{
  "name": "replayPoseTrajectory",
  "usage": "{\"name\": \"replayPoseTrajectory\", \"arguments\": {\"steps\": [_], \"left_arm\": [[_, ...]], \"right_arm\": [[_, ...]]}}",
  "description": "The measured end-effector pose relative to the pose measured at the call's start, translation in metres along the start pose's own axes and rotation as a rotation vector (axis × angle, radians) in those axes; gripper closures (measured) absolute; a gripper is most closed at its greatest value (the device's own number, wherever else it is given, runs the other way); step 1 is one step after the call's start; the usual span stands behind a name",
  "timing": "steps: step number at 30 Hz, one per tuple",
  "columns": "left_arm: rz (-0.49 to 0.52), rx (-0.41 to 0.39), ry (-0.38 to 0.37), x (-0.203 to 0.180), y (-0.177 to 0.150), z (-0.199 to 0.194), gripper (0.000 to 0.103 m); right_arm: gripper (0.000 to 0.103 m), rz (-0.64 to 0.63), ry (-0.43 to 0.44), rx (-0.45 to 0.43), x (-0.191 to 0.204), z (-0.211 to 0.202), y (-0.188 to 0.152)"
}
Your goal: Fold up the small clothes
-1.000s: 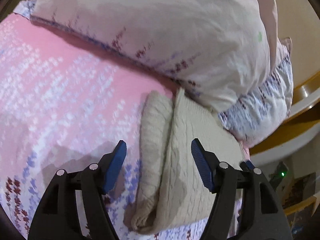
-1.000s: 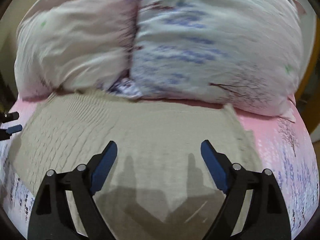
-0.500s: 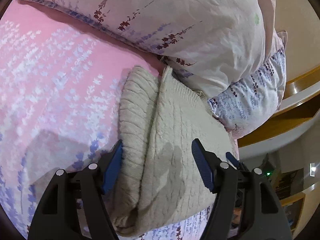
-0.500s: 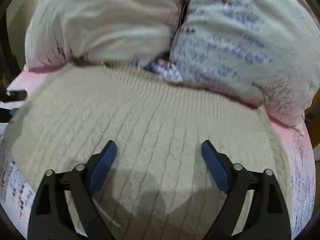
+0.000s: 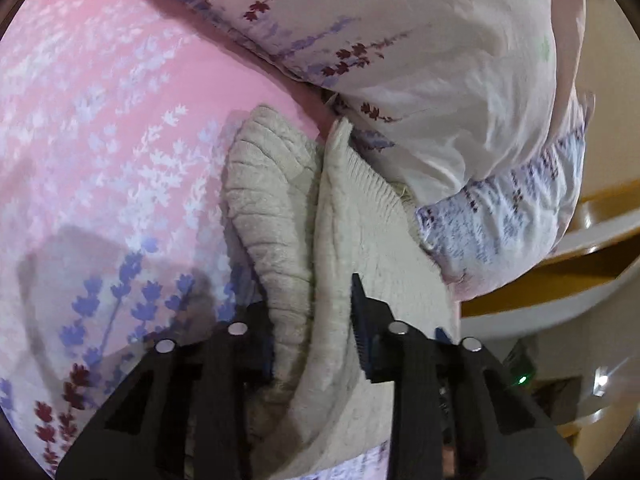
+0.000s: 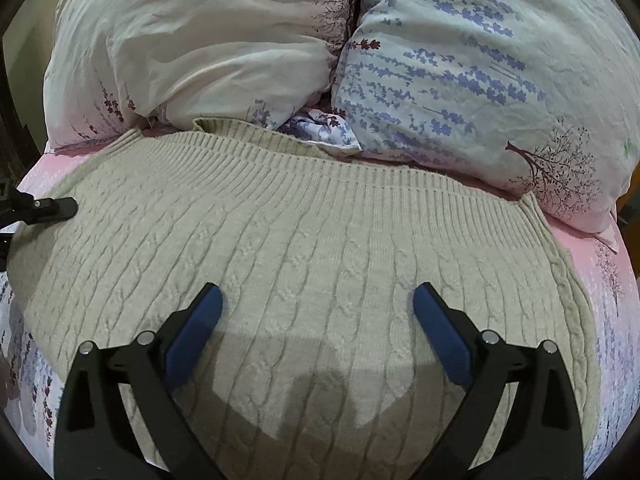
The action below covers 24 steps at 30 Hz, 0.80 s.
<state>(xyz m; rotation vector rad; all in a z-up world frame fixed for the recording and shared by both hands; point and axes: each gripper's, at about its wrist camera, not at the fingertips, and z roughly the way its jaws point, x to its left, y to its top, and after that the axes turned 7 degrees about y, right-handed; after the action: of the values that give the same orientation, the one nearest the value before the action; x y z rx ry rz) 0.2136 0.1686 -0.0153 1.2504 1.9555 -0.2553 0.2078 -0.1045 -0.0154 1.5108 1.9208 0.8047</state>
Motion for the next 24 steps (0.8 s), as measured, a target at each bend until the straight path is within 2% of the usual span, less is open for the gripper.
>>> {"name": "replayPoseTrajectory", "arguments": {"steps": [3,8,16,18,20,22,24], "left_arm": [[-0.025,-0.003,-0.048,-0.003,-0.001,-0.003,0.079],[0.001,-0.008,-0.133,-0.026,-0.006,-0.007,0.081],[0.013,0.026,-0.367,-0.076,-0.020,0.008,0.081],[0.022,0.047,-0.417,-0.093,-0.026,0.018,0.081],[0.031,0.074,-0.463,-0.110,-0.033,0.030,0.081],[0.049,0.094,-0.497,-0.124,-0.037,0.039,0.082],[0.065,0.122,-0.522,-0.141,-0.045,0.055,0.082]], "right_arm": [[0.005,-0.001,-0.002,0.000,0.000,0.000,0.000],[0.002,-0.003,0.002,-0.002,-0.002,0.001,0.000],[0.002,-0.018,0.017,-0.010,-0.007,0.001,0.002],[0.002,0.028,0.106,-0.036,-0.020,-0.011,0.001],[0.002,0.147,0.287,-0.082,-0.051,-0.028,-0.003],[0.002,0.267,0.439,-0.092,-0.085,-0.039,-0.009],[0.002,0.341,0.539,-0.094,-0.111,-0.044,-0.015]]}}
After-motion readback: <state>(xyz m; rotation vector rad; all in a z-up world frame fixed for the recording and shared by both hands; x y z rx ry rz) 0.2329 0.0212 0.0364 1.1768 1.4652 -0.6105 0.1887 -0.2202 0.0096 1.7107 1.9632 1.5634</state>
